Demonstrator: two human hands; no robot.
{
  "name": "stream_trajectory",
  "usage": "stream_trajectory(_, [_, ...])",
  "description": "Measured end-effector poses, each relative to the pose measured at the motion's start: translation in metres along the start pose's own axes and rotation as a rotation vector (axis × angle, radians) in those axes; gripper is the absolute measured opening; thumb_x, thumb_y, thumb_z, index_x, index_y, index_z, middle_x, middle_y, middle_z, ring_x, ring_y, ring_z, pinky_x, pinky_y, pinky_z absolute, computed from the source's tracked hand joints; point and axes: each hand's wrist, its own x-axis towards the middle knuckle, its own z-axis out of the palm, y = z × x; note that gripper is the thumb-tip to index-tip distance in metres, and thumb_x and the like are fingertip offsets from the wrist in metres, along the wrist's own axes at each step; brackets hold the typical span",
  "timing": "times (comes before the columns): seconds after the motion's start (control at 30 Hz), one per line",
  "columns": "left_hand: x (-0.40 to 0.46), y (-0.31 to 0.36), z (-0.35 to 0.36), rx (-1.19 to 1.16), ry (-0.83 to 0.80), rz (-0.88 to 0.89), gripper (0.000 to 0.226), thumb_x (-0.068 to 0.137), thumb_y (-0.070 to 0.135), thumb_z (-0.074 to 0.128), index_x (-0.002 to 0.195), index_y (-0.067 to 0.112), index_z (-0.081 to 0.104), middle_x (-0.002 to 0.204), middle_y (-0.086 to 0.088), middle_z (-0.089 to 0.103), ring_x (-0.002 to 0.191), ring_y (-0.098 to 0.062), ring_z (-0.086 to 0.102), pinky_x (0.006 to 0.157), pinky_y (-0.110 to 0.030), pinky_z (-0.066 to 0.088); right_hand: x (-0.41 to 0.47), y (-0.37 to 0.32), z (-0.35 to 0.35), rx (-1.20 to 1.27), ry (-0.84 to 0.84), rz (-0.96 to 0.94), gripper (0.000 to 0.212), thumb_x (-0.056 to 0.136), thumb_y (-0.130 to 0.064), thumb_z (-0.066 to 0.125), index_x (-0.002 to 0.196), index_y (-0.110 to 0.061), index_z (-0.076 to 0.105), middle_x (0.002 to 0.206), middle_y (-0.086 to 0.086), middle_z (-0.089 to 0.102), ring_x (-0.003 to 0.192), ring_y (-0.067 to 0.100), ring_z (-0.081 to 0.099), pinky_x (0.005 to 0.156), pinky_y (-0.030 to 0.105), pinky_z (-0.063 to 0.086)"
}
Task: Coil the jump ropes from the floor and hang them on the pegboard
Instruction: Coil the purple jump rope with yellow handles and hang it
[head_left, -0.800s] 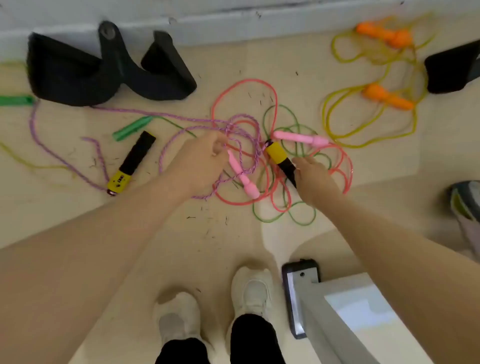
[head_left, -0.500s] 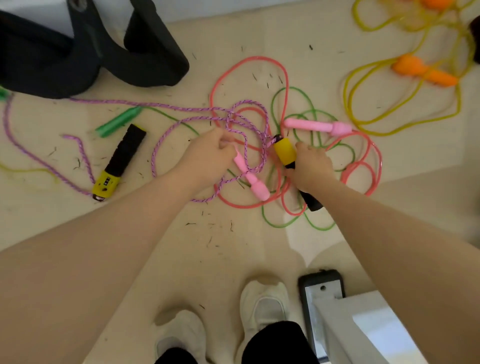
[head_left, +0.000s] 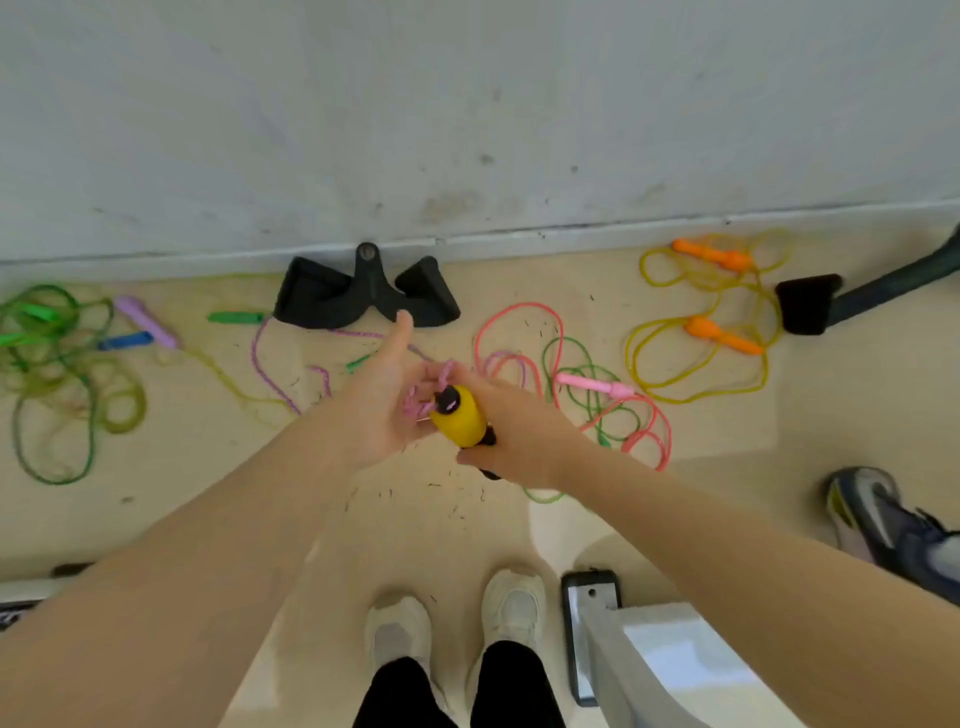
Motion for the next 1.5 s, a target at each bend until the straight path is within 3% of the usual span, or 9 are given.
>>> stream_trajectory(0.23, [-0.2,0.079,0.044,-0.167,-0.038,0.455,0.024,0.099,0.011,0.034,0.094,0.011,0.057,0.052,0.006,0.039,0.035,-0.004,0.031,0.035,-0.015,0.028,-0.076,-0.162,-0.095,-0.491,-0.168,-0.168,0.05,0.088,-0.017,0.055,0.135,-0.016,0.036,0.13,0.003,0.044,0.116,0.025,0.048,0.079,0.034,0.043])
stream_trajectory(0.43, [-0.382,0.115,0.07,0.363,-0.06,0.532,0.027,0.096,0.014,0.034,0.087,0.014,0.059,0.046,0.007,0.023,0.036,-0.007,0.013,0.037,-0.02,0.008,-0.139,-0.284,-0.206,-0.024,0.401,-0.104,0.046,0.079,0.003,0.054,0.123,-0.008,0.043,0.126,0.006,0.042,0.115,0.021,0.045,0.086,0.024,0.036])
stream_trajectory(0.57, [-0.476,0.117,0.071,0.472,-0.116,0.668,0.021,0.096,0.01,0.044,0.096,0.019,0.063,0.048,0.011,0.023,0.04,-0.004,0.016,0.04,-0.019,0.011,-0.172,-0.375,-0.233,0.044,0.067,-0.311,0.045,0.088,-0.01,0.06,0.13,-0.013,0.047,0.133,0.003,0.049,0.116,0.005,0.043,0.099,0.019,0.034])
stream_trajectory(0.7, [-0.543,0.11,0.045,0.103,-0.166,0.931,0.032,0.092,0.011,0.044,0.104,0.03,0.068,0.053,0.008,0.01,0.042,-0.007,0.007,0.04,-0.017,0.011,-0.189,-0.429,-0.232,0.244,-0.038,-0.298,0.023,0.093,-0.015,0.053,0.075,-0.004,0.061,0.065,0.005,0.059,0.066,0.014,0.058,0.082,0.031,0.046])
stream_trajectory(0.87, [-0.605,0.107,-0.012,-0.438,-0.197,1.224,0.029,0.078,0.026,0.054,0.095,0.042,0.072,0.045,0.008,0.019,0.041,-0.01,0.004,0.036,-0.015,0.013,-0.19,-0.449,-0.236,0.314,-0.002,-0.218,0.031,0.092,-0.014,0.055,0.062,-0.015,0.048,0.061,-0.003,0.043,0.06,0.013,0.043,0.075,0.029,0.042])
stream_trajectory(1.03, [-0.629,0.114,-0.072,-0.442,-0.121,1.187,0.033,0.088,0.029,0.045,0.119,0.042,0.05,0.076,0.006,0.073,0.037,-0.007,0.006,0.034,-0.013,0.015,-0.19,-0.46,-0.231,0.393,0.063,-0.073,0.023,0.097,-0.018,0.045,0.082,-0.01,0.061,0.065,0.001,0.038,0.057,0.016,0.038,0.065,0.028,0.046])
stream_trajectory(1.13, [-0.633,0.12,-0.09,-0.124,-0.022,1.084,0.031,0.101,0.026,0.029,0.126,0.041,0.04,0.092,-0.006,0.074,0.03,-0.004,0.029,0.035,-0.013,0.024,-0.186,-0.496,-0.204,-0.207,0.064,-0.046,0.028,0.098,-0.022,0.041,0.09,-0.01,0.065,0.068,-0.001,0.047,0.06,0.016,0.043,0.055,0.019,0.034])
stream_trajectory(1.3, [-0.63,0.128,-0.11,0.254,-0.016,0.984,0.037,0.102,0.02,0.032,0.138,0.015,0.036,0.106,-0.01,0.07,0.103,-0.02,0.064,0.085,-0.033,0.052,-0.193,-0.593,-0.155,-0.686,-0.076,-0.303,0.027,0.096,-0.026,0.045,0.099,-0.011,0.067,0.082,-0.007,0.061,0.076,0.01,0.052,0.068,0.015,0.037])
stream_trajectory(1.5, [-0.649,0.127,-0.127,0.291,-0.243,0.868,0.029,0.099,0.02,0.028,0.09,0.007,0.053,0.049,-0.006,0.056,0.035,-0.015,0.047,0.04,-0.018,0.039,-0.193,-0.655,-0.144,-0.551,0.433,-0.527,0.028,0.092,-0.028,0.055,0.079,-0.006,0.065,0.061,0.004,0.055,0.053,0.012,0.041,0.056,0.031,0.035])
